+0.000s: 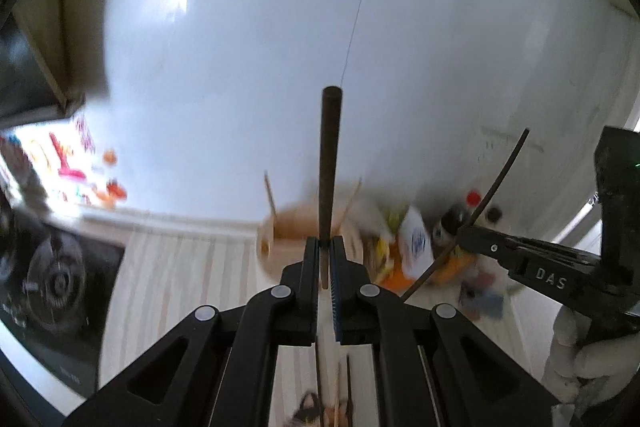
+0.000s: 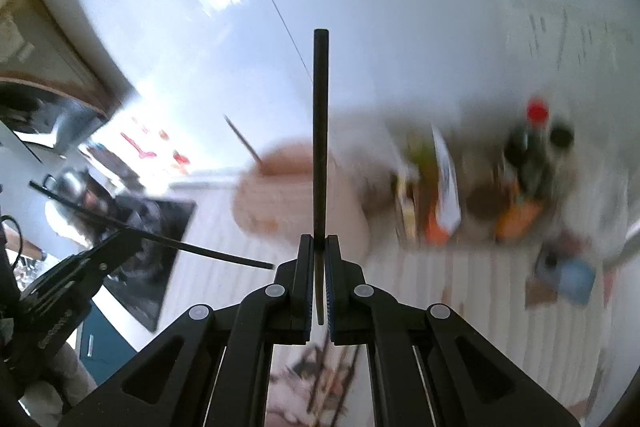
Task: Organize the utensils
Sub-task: 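Lift both dark chopsticks and insert them into the cream holder, then open both tools to release the dark chopsticks and pull back, then grasp a dark chopstick with the left tool while the right tool grasps a light one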
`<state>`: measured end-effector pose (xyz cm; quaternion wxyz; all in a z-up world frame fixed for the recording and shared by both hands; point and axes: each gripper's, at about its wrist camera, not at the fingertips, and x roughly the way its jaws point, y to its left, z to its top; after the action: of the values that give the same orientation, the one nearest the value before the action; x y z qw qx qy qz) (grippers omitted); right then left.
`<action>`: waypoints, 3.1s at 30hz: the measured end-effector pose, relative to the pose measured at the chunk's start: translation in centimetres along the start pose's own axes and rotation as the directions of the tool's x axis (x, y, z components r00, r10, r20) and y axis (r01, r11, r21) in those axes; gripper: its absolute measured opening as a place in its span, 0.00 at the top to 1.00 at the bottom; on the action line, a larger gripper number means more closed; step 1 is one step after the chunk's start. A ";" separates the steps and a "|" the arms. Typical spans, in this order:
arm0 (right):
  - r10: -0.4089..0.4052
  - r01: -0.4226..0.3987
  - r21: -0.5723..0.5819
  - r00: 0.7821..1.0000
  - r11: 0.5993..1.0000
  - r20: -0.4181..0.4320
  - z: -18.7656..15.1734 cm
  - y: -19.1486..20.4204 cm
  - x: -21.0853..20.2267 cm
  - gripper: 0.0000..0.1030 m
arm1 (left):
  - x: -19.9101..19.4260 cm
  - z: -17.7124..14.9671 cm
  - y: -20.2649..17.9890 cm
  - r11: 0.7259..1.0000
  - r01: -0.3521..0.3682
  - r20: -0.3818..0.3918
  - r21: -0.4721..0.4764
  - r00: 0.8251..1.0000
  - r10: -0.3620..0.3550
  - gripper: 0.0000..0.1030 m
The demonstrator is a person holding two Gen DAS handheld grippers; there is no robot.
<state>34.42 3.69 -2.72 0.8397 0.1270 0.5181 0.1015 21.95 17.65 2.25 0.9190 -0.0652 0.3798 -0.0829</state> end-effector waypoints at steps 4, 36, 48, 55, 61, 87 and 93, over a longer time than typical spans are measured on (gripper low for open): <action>-0.011 0.014 -0.031 0.995 0.999 0.102 5.2 1.7 -1.8 0.95 | 2.6 3.6 0.4 1.000 -0.021 0.004 0.014 1.000 0.021 0.97; -0.064 0.064 -0.013 0.998 0.998 -0.016 10.3 0.6 10.5 0.66 | 8.7 3.9 4.4 0.995 -0.060 -0.156 -0.077 0.987 0.047 0.25; -0.170 0.166 0.090 0.985 0.982 0.040 1.4 -3.8 4.3 0.55 | 7.0 -4.6 3.7 0.978 -0.200 -0.137 -0.067 0.972 0.189 0.00; -0.222 0.226 0.136 0.974 0.965 -0.049 -5.7 -7.2 4.8 0.43 | 10.4 -12.5 1.6 0.961 -0.275 -0.280 0.001 0.923 0.264 0.00; -0.244 0.282 0.160 0.944 0.946 -0.223 -11.5 -10.7 8.2 0.45 | 15.0 -19.2 0.9 0.969 -0.245 -0.442 0.023 0.867 0.230 0.05; -0.301 0.365 0.003 0.773 0.931 -0.558 -23.4 -11.5 19.8 0.92 | 22.2 -26.3 3.0 0.975 -0.211 -0.651 0.064 0.732 0.201 0.97; -0.225 0.277 0.000 0.783 0.961 -0.580 -24.8 -8.7 21.1 0.93 | 19.7 -28.3 5.0 0.974 -0.226 -0.683 0.010 0.709 0.172 0.97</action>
<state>21.84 4.51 -33.96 0.6439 0.0558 0.7631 0.0003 16.16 16.92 -32.11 0.7166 -0.0232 0.6969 0.0128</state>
